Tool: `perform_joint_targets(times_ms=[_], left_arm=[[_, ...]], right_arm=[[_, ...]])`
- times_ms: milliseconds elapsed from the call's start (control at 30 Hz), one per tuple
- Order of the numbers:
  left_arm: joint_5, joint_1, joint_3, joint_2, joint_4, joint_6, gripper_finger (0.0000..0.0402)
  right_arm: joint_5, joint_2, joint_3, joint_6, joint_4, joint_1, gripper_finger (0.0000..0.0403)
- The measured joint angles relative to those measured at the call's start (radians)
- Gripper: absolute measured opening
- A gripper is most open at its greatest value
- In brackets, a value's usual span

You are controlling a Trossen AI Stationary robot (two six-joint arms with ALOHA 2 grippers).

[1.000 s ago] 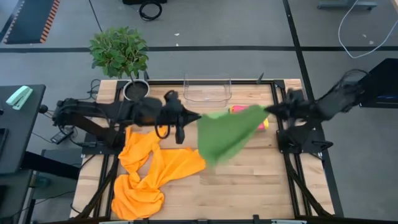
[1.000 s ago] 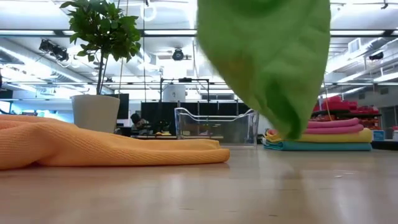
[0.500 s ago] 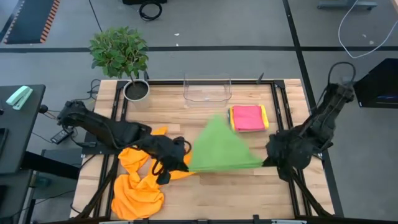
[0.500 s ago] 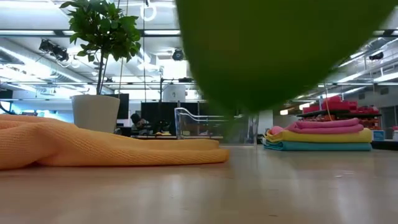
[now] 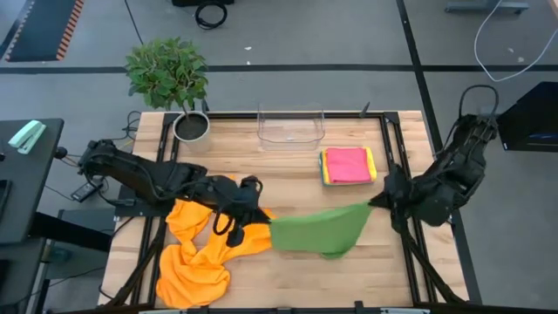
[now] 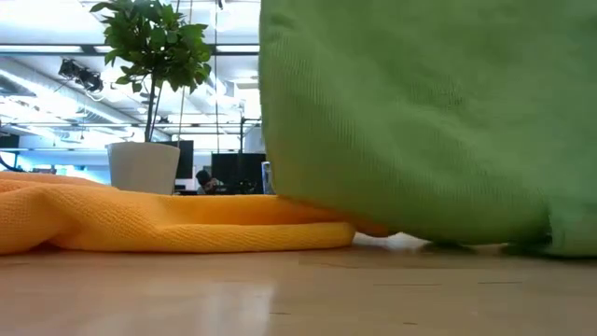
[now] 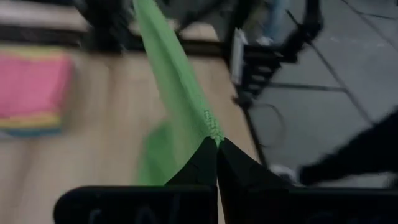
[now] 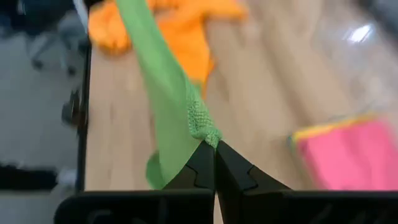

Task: Fold microfiber towels
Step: Fold the green towel

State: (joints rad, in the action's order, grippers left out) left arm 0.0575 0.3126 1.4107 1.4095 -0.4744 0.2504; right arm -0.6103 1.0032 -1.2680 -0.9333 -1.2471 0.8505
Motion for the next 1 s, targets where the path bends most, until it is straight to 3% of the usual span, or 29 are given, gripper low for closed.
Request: perform_joint_targets(times_ms=[200,400,567,700,800,900,1000], left_arm=[[0.263,-0.093,0.164,-0.011,0.042,-0.206,0.0005],[0.207,-0.215,0.280,0.004,0.000,-0.232,0.0005],[0.097,-0.260,0.285,0.004,-0.020,-0.173,0.0004],[-0.054,-0.170,0.216,0.031,-0.051,-0.006,0.0005],[-0.067,-0.014,0.052,0.085,0.058,0.080,0.0004],[-0.041,0.132,-0.156,0.156,0.335,0.204,0.0004],[0.014,0.236,-0.328,0.245,0.593,0.390,0.0006]], right_arm=[[-0.272,-0.011,-0.223,0.192,-0.111,-0.022,0.0005],[-0.353,-0.011,-0.397,0.337,-0.188,-0.097,0.0005],[-0.259,-0.006,-0.425,0.390,-0.180,-0.099,0.0005],[-0.036,0.023,-0.333,0.197,-0.144,-0.041,0.0005],[0.102,0.073,-0.165,0.067,-0.010,0.084,0.0005],[0.136,0.143,0.025,-0.049,0.219,0.219,0.0005],[0.085,0.237,0.201,-0.190,0.522,0.318,0.0005]])
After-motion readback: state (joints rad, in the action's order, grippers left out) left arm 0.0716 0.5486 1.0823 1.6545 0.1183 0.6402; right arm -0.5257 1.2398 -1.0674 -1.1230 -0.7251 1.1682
